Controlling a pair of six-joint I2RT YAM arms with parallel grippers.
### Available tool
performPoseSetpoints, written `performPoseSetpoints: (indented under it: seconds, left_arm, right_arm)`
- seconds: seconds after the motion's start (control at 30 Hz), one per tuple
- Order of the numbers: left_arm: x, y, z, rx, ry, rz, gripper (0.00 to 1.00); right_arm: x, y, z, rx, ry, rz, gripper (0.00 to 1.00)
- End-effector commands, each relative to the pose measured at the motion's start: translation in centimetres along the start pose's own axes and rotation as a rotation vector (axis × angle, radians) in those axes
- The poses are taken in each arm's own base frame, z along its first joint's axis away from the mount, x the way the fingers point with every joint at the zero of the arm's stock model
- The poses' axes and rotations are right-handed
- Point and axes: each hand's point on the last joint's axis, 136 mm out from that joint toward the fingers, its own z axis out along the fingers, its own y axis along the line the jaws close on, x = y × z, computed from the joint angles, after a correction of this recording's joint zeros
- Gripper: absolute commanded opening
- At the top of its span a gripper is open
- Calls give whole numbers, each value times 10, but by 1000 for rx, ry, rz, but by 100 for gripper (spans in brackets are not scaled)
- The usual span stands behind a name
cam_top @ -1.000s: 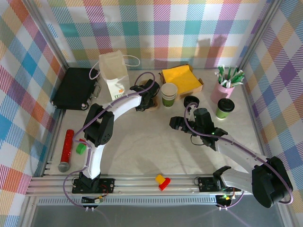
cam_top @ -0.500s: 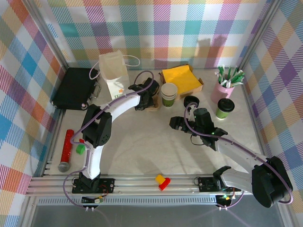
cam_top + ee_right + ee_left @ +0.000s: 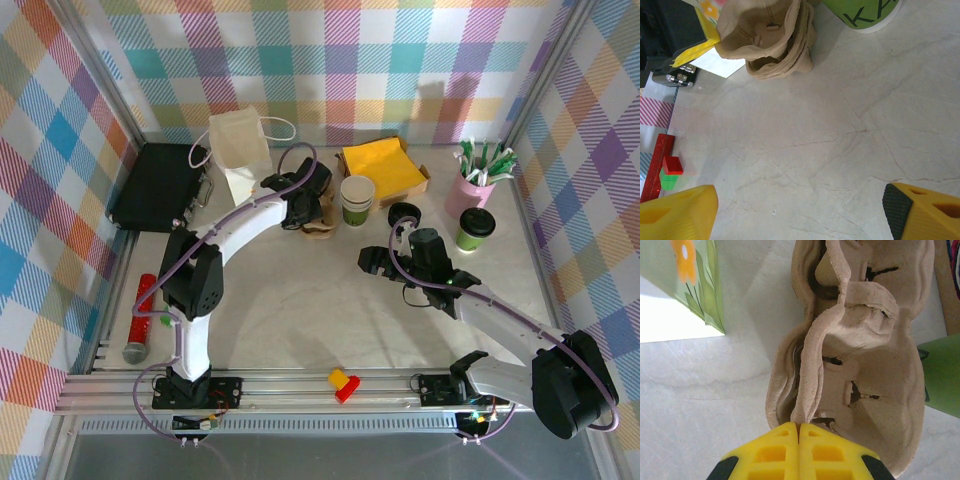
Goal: Pack the takeout coffee
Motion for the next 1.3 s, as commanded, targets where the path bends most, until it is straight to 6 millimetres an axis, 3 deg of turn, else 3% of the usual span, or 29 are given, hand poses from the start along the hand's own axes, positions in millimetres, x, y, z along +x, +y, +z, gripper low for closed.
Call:
performPoseSetpoints:
  seconds: [0.0, 0.27, 0.57, 0.8, 0.97, 1.27]
  left_arm:
    - [-6, 6, -24, 20, -4, -20, 0]
    - [-9, 6, -46, 56, -9, -31, 0]
    - [7, 12, -63, 106, 42, -45, 0]
    - [28, 22, -45, 103, 90, -51, 0]
    - [32, 22, -32, 107, 98, -56, 1]
    - [31, 20, -18, 107, 96, -47, 19]
  right_arm:
    - [-11, 12, -2, -32, -29, -6, 87]
    - [-12, 12, -3, -33, -31, -5, 87]
    - [-12, 12, -3, -33, -34, -4, 87]
    - [-11, 12, -3, -31, -32, -4, 87]
    - [-12, 12, -3, -30, -33, -3, 87]
    - [-12, 11, -4, -28, -36, -2, 87]
